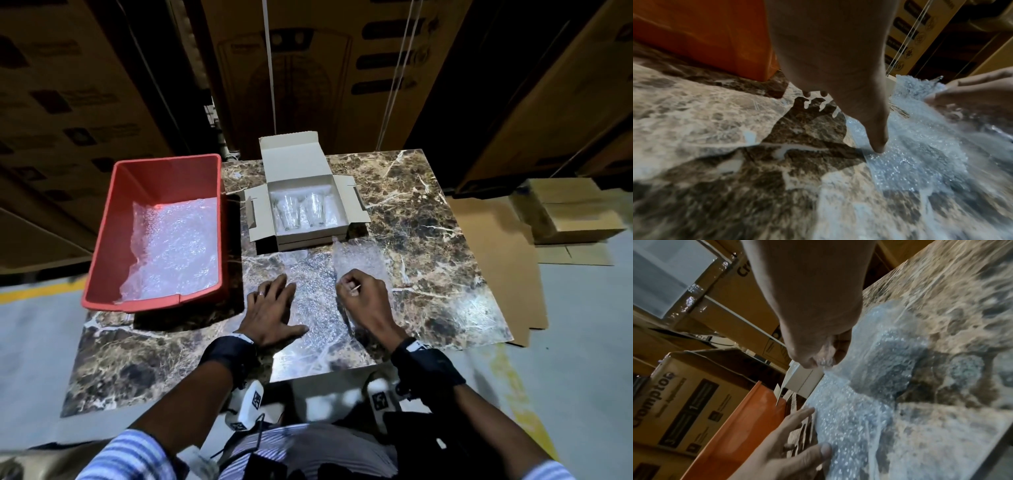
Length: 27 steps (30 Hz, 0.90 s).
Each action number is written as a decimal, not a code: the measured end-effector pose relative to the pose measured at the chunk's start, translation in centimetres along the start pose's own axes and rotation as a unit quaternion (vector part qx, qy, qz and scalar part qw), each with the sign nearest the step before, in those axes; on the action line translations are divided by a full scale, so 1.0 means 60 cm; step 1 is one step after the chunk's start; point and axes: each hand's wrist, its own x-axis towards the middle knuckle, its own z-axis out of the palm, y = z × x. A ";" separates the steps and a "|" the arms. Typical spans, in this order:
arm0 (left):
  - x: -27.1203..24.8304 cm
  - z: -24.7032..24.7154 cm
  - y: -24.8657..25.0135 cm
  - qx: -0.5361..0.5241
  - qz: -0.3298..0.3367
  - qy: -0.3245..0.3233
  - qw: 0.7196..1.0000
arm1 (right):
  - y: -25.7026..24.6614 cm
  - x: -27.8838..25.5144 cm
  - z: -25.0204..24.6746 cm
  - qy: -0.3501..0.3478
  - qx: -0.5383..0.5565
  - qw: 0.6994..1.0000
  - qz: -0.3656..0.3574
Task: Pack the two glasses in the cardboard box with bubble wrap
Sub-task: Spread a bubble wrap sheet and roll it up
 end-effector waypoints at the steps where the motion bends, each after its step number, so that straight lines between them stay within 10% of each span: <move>1: -0.002 0.000 -0.002 0.000 0.000 -0.004 1.000 | -0.006 0.000 0.011 -0.003 -0.006 1.000 -0.004; 20: -0.009 -0.014 -0.009 -0.090 0.005 0.045 0.995 | -0.042 -0.016 0.119 -0.132 -0.077 0.988 0.034; 27: 0.010 -0.007 -0.010 -0.031 0.112 0.043 0.992 | -0.037 -0.010 0.095 -0.182 0.027 0.979 0.089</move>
